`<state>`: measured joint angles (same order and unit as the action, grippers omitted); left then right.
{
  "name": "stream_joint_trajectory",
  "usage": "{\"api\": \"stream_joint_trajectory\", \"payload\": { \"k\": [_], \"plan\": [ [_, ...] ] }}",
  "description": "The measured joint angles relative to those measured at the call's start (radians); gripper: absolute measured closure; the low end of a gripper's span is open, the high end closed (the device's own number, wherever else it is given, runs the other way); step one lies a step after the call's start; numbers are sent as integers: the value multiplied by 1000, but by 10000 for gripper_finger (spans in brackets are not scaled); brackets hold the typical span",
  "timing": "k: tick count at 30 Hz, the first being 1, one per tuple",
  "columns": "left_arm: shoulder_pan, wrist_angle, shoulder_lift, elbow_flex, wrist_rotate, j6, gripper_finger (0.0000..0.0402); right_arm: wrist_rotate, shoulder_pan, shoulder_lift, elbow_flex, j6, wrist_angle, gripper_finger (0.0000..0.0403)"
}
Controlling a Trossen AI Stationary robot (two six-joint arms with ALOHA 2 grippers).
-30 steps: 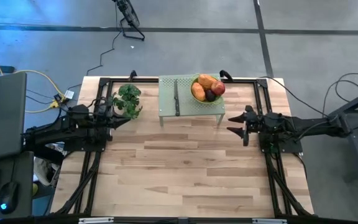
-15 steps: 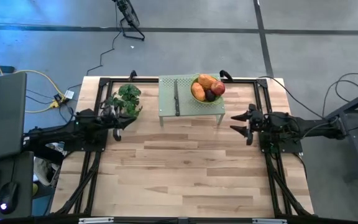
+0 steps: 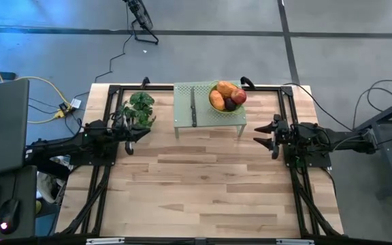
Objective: Pick & Place Fruit
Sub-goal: Return to Home Position
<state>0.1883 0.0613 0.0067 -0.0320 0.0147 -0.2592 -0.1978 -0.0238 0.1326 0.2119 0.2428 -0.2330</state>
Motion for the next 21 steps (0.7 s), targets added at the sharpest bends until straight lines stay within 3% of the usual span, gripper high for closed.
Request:
{"api": "stream_joint_trajectory", "payload": {
  "k": [21],
  "plan": [
    [0,-60,0,13,0,-7,401,78,0,0,0,44,2,197]
  ]
}}
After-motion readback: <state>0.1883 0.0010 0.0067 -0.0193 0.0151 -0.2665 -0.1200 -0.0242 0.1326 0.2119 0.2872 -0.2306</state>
